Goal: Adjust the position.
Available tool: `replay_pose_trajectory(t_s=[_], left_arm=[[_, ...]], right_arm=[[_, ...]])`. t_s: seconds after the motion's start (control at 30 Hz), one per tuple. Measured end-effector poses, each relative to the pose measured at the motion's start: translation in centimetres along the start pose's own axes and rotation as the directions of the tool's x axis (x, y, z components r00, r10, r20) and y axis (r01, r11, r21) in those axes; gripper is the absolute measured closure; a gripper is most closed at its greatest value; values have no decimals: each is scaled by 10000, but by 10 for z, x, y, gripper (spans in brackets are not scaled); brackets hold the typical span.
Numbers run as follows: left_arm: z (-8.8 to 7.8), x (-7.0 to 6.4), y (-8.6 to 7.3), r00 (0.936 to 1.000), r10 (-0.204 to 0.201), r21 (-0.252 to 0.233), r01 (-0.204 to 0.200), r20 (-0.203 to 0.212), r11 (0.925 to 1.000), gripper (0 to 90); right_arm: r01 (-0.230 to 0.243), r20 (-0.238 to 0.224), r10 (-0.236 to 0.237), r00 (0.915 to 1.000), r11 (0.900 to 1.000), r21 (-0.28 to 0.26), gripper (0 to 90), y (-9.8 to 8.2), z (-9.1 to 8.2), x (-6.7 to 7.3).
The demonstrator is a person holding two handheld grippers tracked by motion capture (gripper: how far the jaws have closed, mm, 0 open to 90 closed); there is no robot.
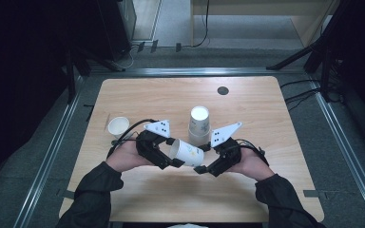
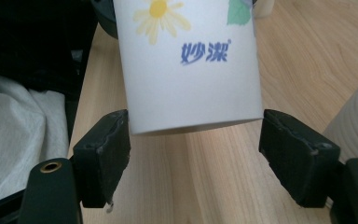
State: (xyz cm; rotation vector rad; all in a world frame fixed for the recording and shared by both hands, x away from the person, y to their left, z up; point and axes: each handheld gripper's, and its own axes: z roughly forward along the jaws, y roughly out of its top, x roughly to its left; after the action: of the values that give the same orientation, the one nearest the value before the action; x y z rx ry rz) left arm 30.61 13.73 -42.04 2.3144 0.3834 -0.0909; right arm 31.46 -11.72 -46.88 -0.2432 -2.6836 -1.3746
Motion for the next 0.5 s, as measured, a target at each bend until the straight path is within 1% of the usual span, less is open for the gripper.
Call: replay_pose_trajectory(t_s=[0.07, 0.1, 0.13, 0.17, 0.2, 0.23, 0.27, 0.3, 0.33, 0.37, 0.43, 0.5], left_arm=[[-1, 2, 4, 10000, 57, 350, -56, -22, 9994, 255], [-1, 2, 6, 9998, 143, 487, -138, -104, 9987, 255], [-2, 3, 7, 9999, 145, 557, -140, -93, 9984, 255], [-2, 4, 10, 9998, 155, 759, -148, -96, 9970, 255], [-2, 5, 11, 9996, 188, 853, -170, -201, 9962, 255], [-1, 7, 12, 9998, 155, 1078, -138, -148, 9941, 256], [1, 8, 13, 9997, 207, 1290, -185, -157, 9915, 256], [3, 9, 13, 9997, 178, 1449, -150, -181, 9893, 256], [8, 11, 13, 9997, 107, 1782, -68, -210, 9840, 255], [9, 12, 13, 9997, 76, 1824, -34, -219, 9832, 256], [16, 13, 13, 9998, 63, 2231, -21, -182, 9748, 256], [22, 12, 14, 9992, 275, 2596, -193, -277, 9655, 256]], right_arm=[[16, 100, -15, 9999, 10000, -72, 252, 0, -1, 0], [22, 122, -21, 9999, 9999, -118, 252, 1, -1, 0], [-11, 121, 12, 9999, 10000, -98, 252, 1, -1, 0], [-24, 137, 26, 9999, 10000, -96, 252, 1, -1, 0], [-21, 151, 23, 9999, 9999, -121, 252, 1, 0, -1], [-8, 163, 10, 9999, 9999, -123, 252, 1, 1, -2], [46, 202, -43, 9998, 9999, -144, 252, 1, 2, -3], [-36, 220, 38, 9998, 9999, -101, 252, 1, 2, -3], [-30, 243, 32, 9997, 9999, -103, 252, 1, 3, -3], [-40, 247, 41, 9997, 10000, -59, 254, 1, 5, -4], [-11, 233, 12, 9997, 10000, -21, 257, 1, 7, -4], [-23, 171, 22, 9999, 10000, 29, 262, 1, 10, -5]])
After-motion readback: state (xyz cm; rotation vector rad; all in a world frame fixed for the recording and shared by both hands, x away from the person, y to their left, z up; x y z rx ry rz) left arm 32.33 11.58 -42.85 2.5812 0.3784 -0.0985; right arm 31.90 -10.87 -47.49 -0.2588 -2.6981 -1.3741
